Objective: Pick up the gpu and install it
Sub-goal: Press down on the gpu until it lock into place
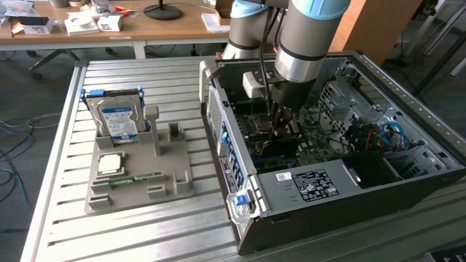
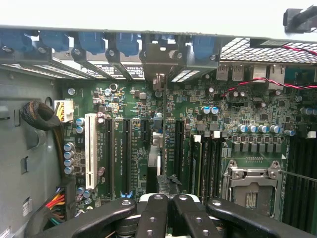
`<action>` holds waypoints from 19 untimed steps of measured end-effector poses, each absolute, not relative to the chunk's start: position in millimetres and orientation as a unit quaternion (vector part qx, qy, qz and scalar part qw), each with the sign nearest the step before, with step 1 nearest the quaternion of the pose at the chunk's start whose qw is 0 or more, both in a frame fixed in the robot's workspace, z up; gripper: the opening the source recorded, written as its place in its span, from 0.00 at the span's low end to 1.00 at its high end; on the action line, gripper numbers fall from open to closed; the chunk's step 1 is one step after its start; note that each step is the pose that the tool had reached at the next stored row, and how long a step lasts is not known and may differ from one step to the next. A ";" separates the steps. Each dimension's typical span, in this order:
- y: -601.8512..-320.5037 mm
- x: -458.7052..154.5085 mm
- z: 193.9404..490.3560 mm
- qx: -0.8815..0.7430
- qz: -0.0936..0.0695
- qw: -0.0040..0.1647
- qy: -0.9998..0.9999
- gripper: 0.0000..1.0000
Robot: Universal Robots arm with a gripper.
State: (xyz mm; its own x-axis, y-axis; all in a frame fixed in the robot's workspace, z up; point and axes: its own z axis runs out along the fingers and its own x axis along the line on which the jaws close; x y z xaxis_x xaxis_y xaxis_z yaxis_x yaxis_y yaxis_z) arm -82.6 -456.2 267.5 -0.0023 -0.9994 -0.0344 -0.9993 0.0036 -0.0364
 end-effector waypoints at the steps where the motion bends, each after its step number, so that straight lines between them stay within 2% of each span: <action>1: -456.2 -82.6 267.5 -0.706 -0.001 0.025 0.708 0.11; 19: -456.2 -82.6 266.0 -0.706 0.000 0.026 0.708 0.11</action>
